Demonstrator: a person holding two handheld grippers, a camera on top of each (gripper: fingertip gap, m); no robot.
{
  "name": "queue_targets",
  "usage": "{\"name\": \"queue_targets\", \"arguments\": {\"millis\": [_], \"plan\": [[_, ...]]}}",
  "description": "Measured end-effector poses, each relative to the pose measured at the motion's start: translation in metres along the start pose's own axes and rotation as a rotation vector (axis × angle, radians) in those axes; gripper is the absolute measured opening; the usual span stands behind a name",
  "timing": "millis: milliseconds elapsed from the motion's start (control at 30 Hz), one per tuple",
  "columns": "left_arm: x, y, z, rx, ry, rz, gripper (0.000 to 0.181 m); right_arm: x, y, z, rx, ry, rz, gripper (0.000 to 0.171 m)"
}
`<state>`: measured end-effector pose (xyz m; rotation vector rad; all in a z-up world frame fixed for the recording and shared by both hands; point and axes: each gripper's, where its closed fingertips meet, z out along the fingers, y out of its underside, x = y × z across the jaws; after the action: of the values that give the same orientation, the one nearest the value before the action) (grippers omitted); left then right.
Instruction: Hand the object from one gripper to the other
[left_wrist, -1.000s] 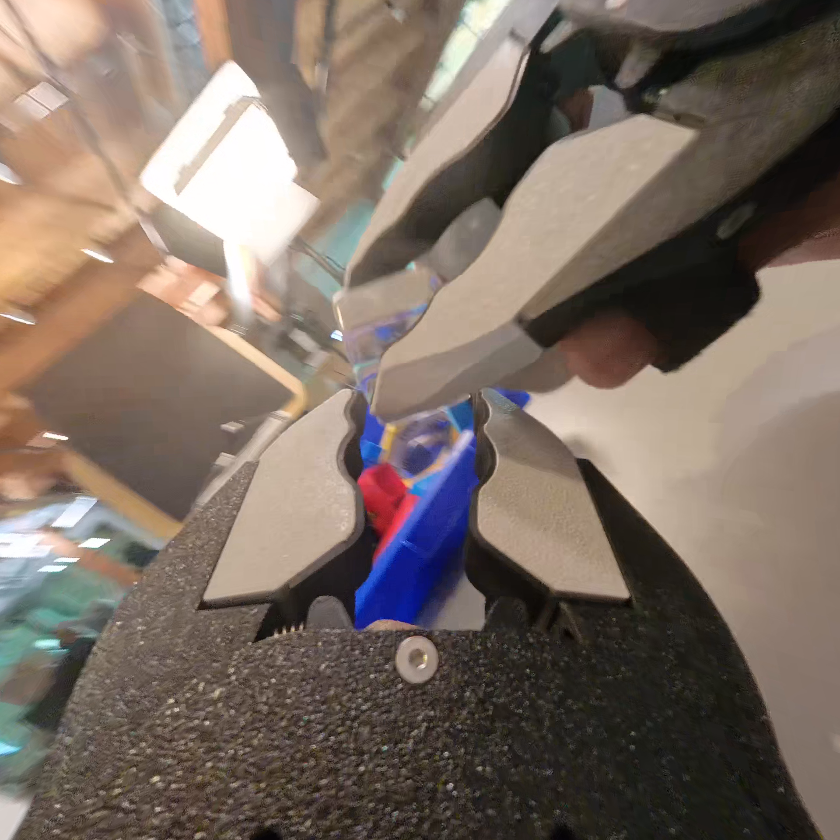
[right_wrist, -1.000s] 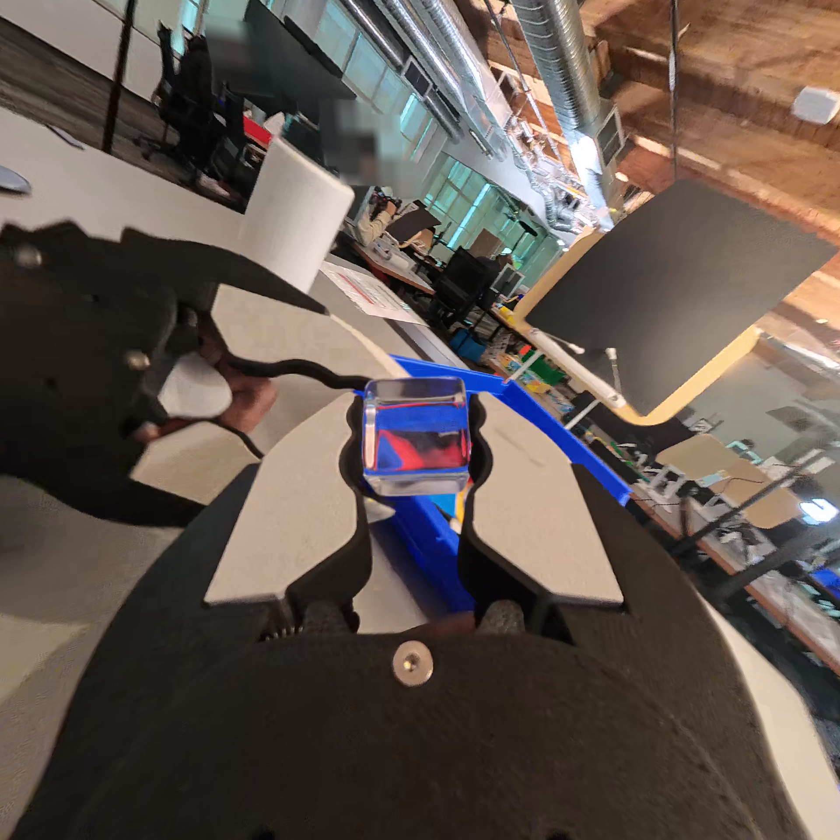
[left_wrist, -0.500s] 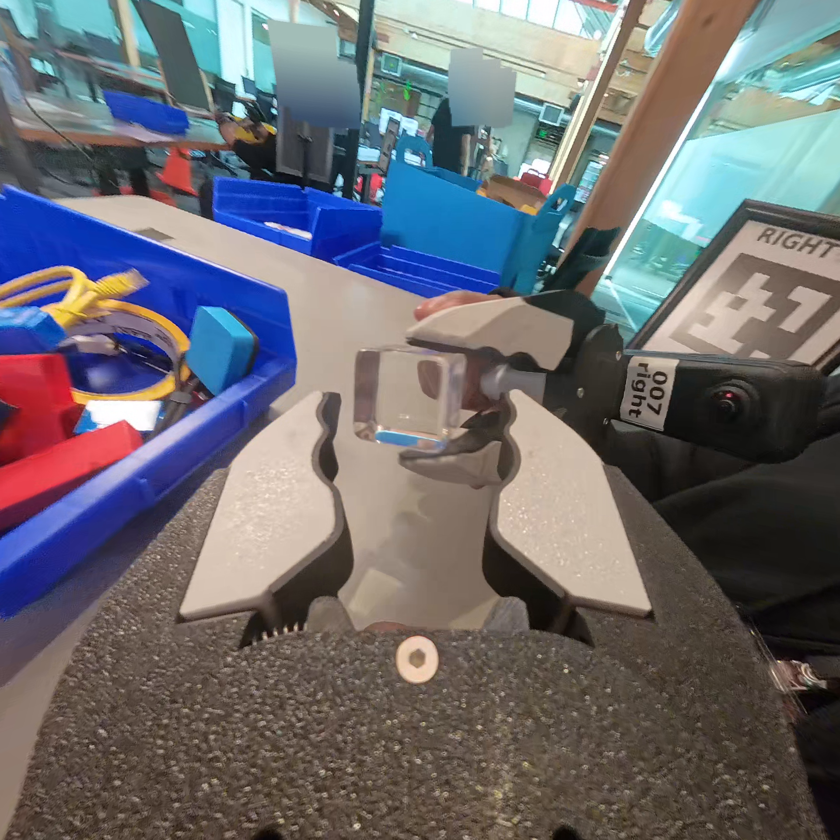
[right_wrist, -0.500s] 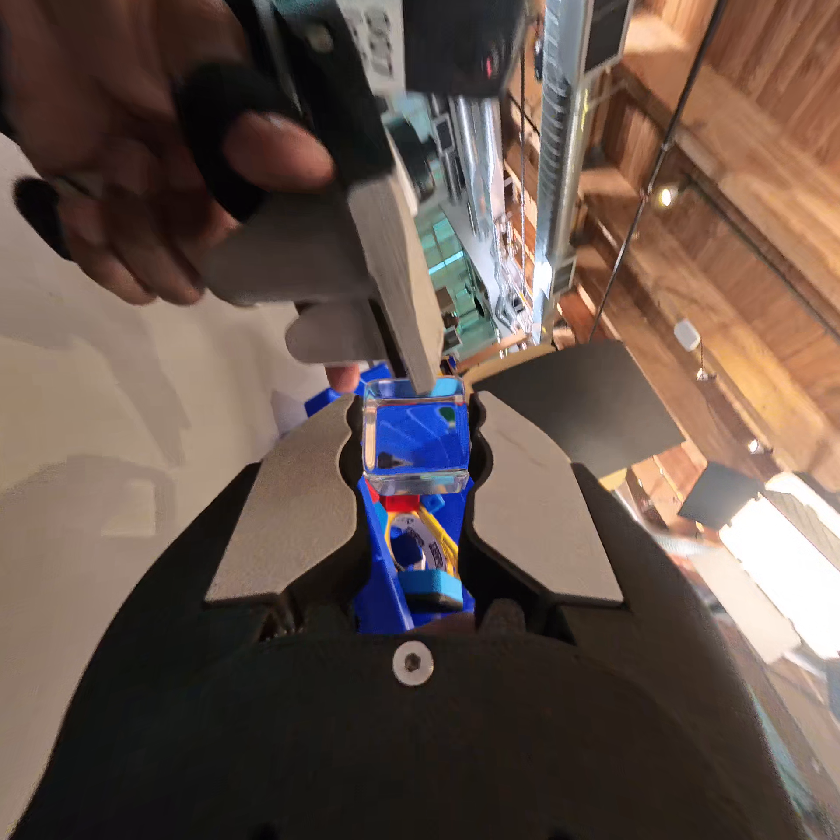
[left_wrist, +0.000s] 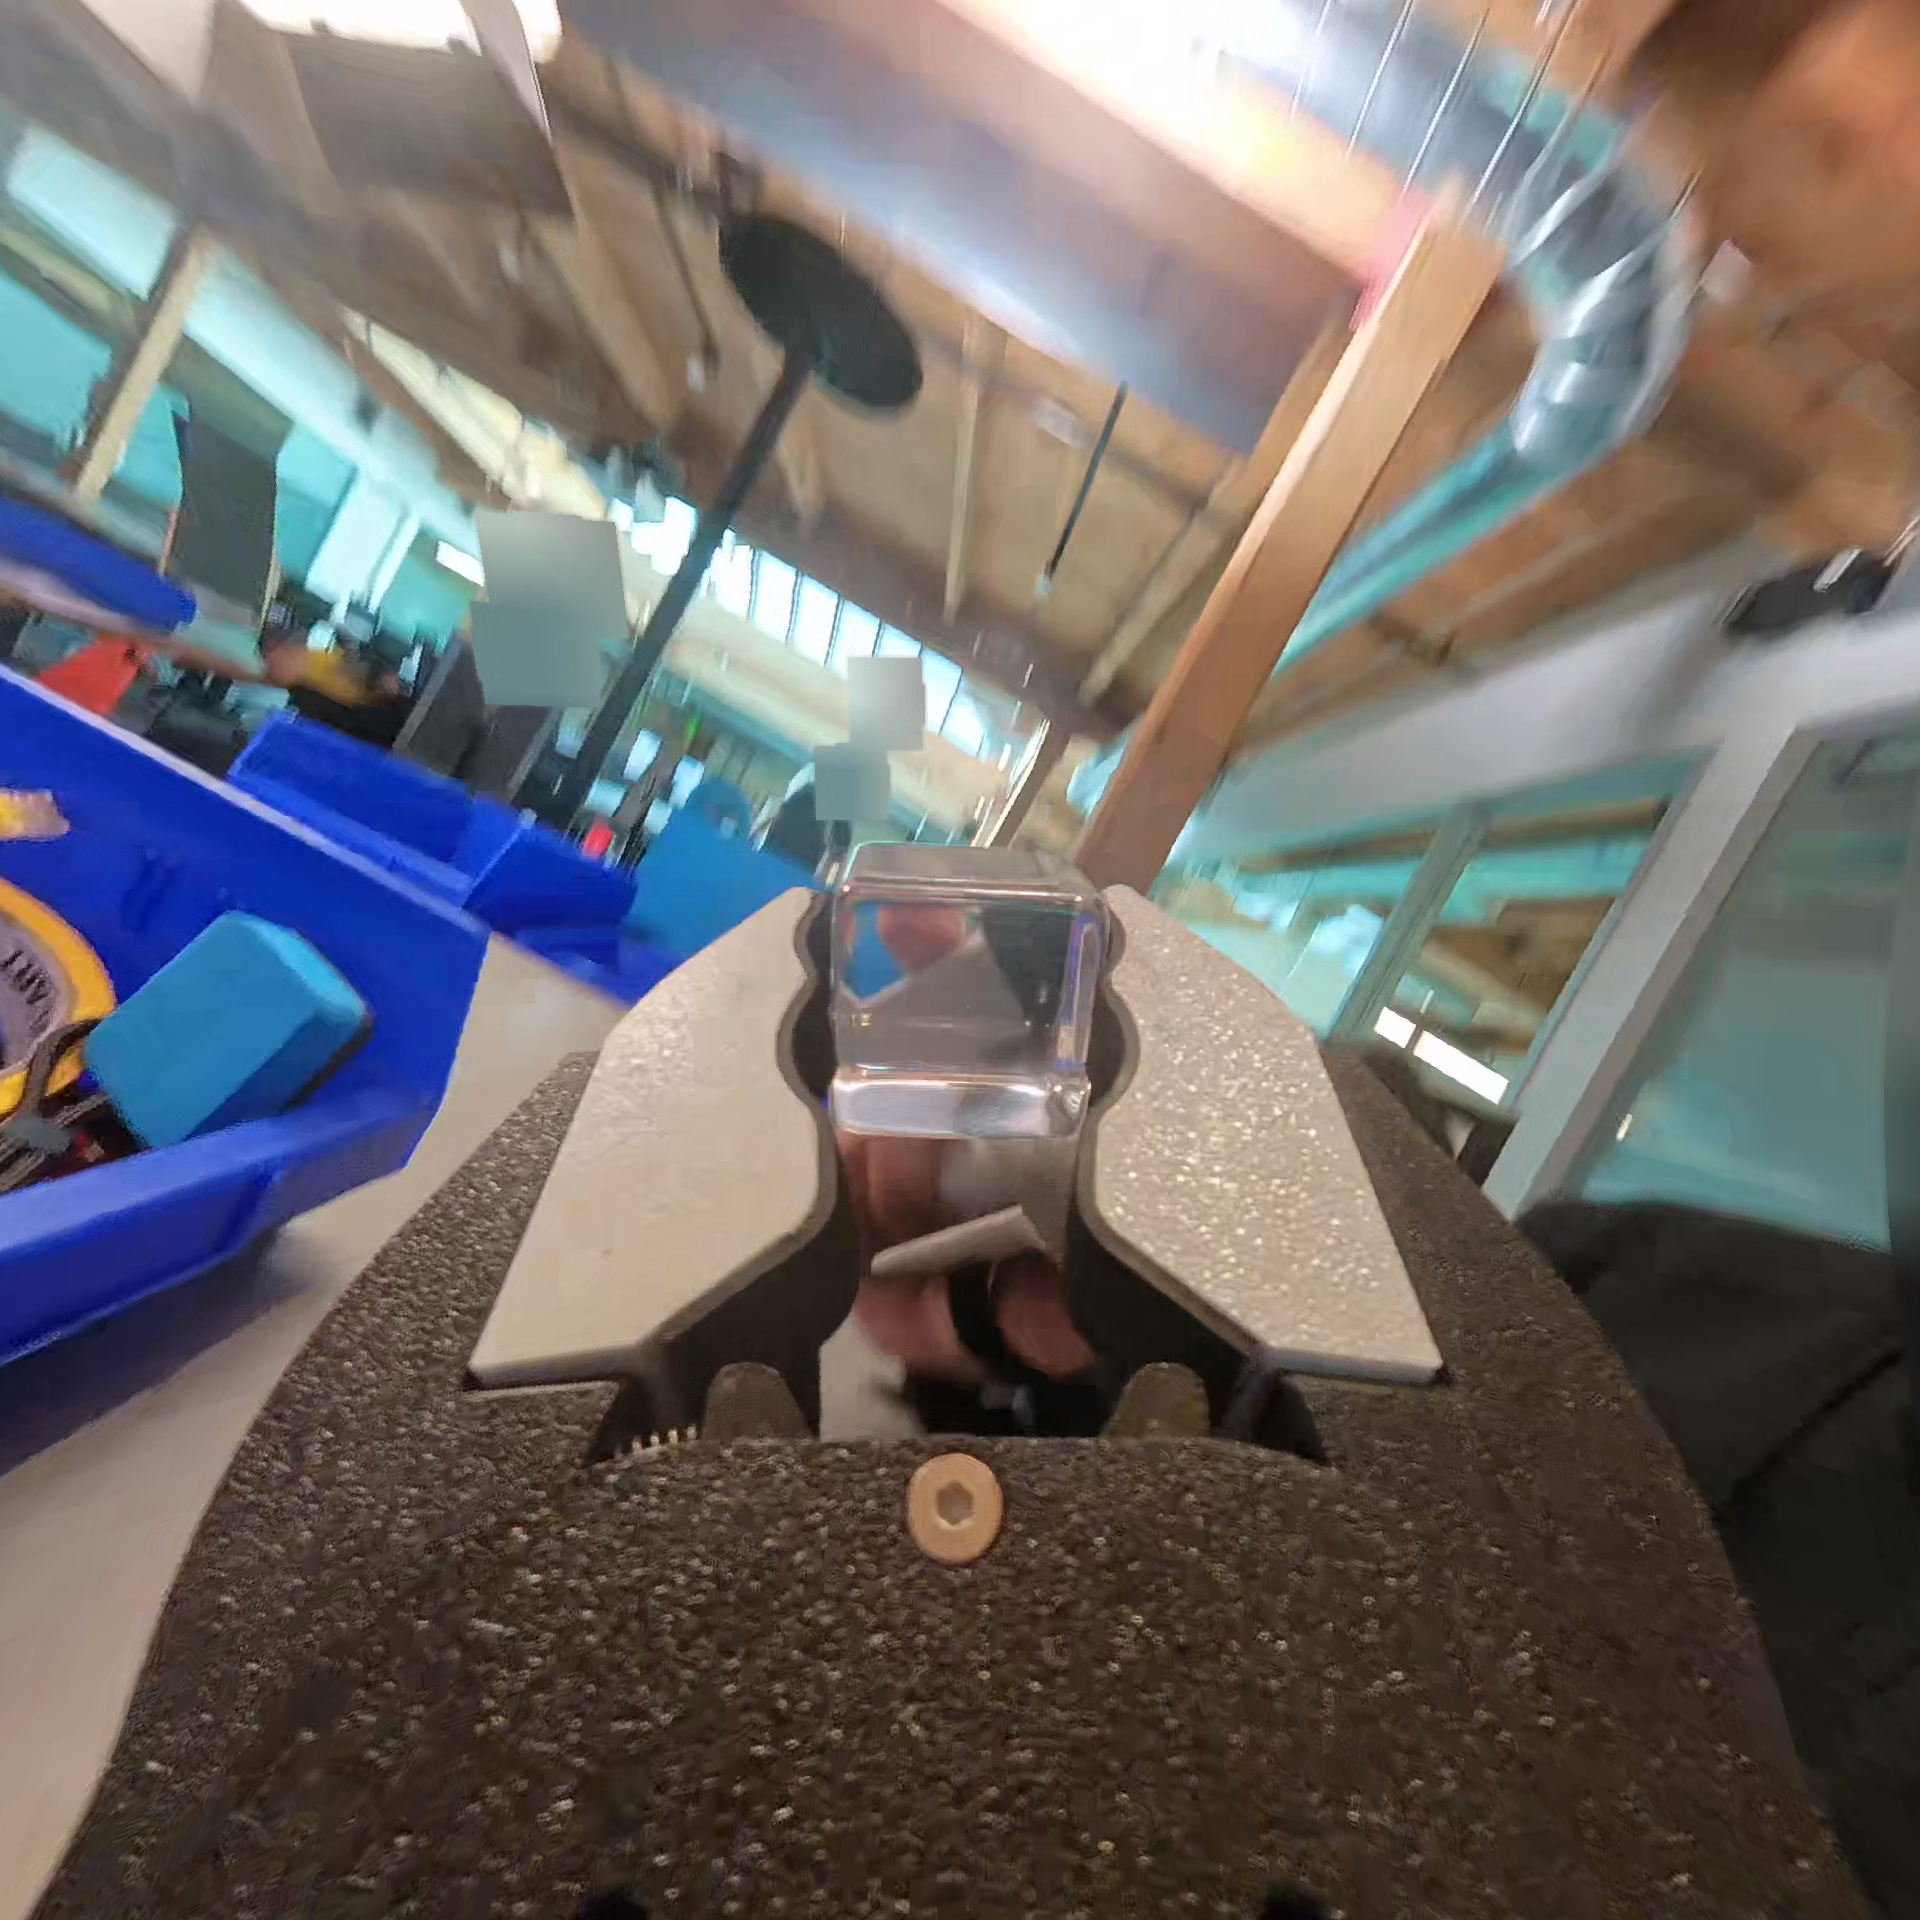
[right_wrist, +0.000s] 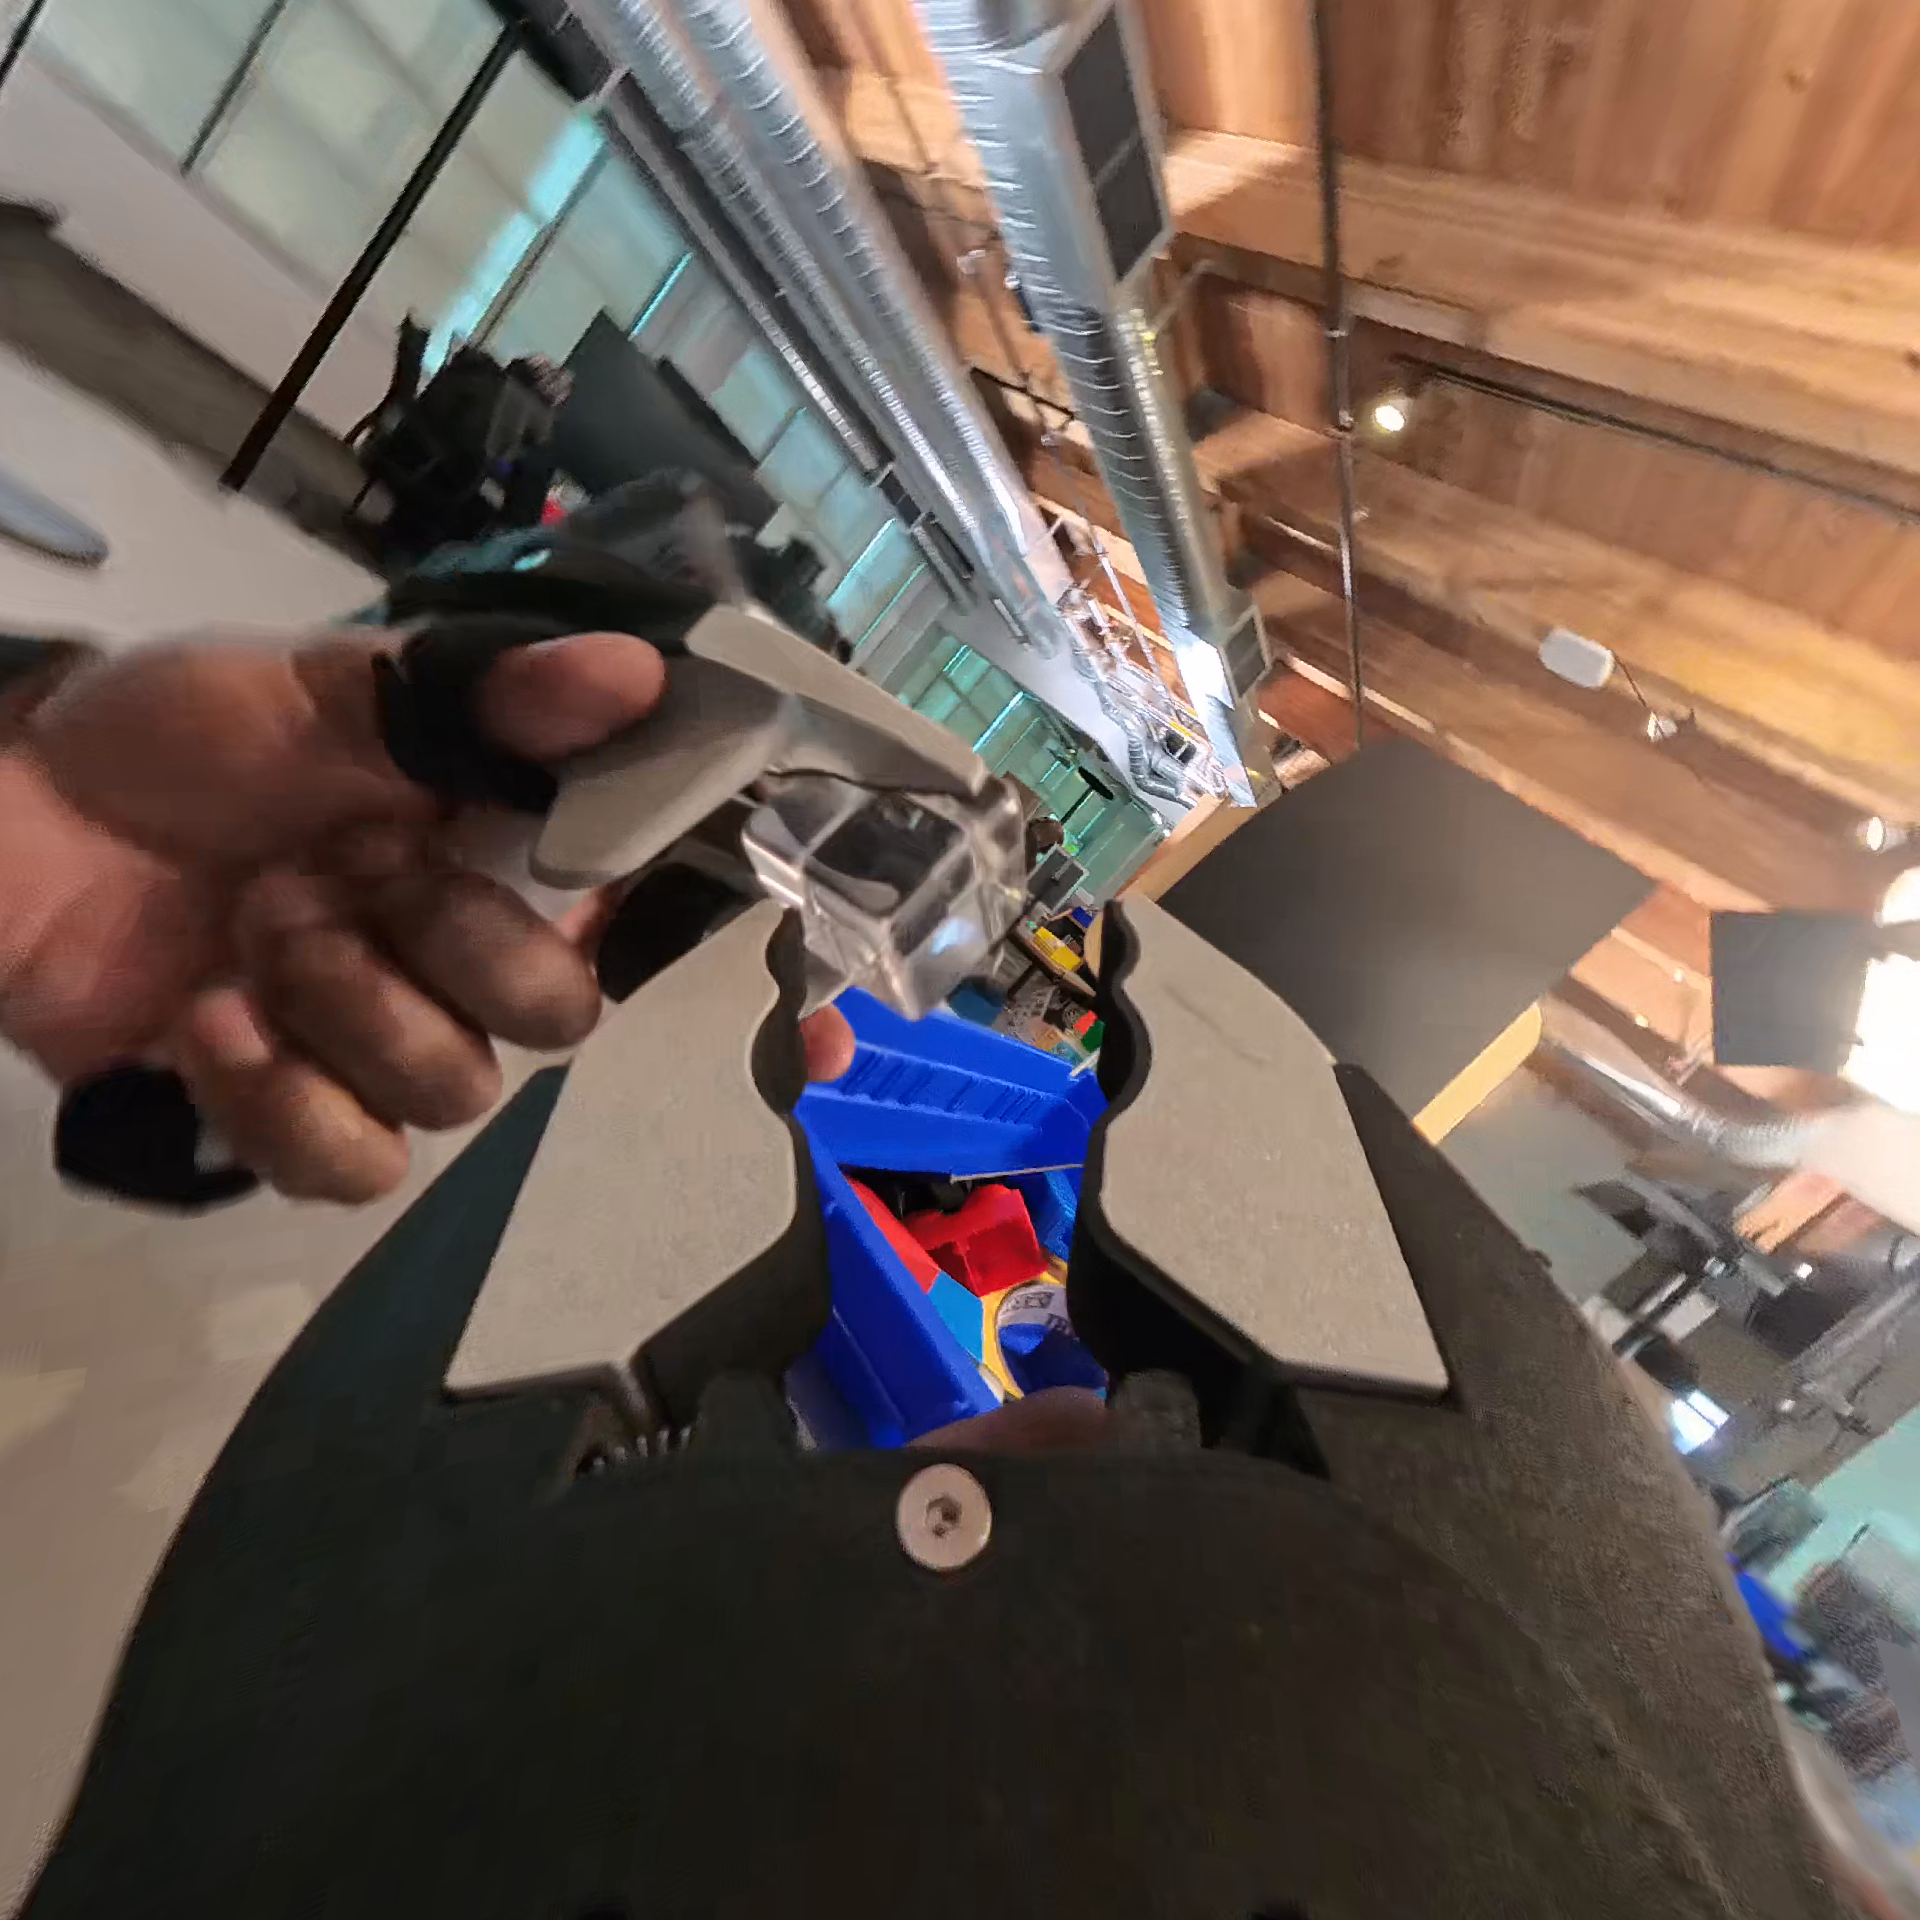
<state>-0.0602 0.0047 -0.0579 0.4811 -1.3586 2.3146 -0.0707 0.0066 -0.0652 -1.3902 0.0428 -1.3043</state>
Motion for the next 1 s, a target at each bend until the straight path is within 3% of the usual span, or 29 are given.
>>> {"name": "queue_targets", "arguments": {"millis": [133, 267, 367, 633, 1000], "plan": [[-0.003, -0.028, -0.009, 0.375, 0.051, -0.198, 0.047, 0.001, -0.006, 0.002, 0.012, 0.059, 0.048, 0.05], [-0.008, -0.021, -0.012, 0.5, 0.042, -0.258, 0.047, -0.009, -0.001, 0.007, -0.031, 0.058, 0.008, 0.05], [-0.01, -0.015, -0.012, 0.519, 0.019, -0.267, 0.047, -0.01, -0.003, 0.007, -0.034, 0.054, -0.013, 0.05], [-0.006, 0.003, 0.003, 0.391, -0.037, -0.134, 0.047, -0.015, 0.008, 0.013, -0.084, -0.008, 0.017, 0.054], [0.002, 0.001, 0.001, 0.348, -0.029, -0.126, 0.046, -0.015, 0.004, 0.016, -0.042, -0.003, 0.004, 0.046]]}}
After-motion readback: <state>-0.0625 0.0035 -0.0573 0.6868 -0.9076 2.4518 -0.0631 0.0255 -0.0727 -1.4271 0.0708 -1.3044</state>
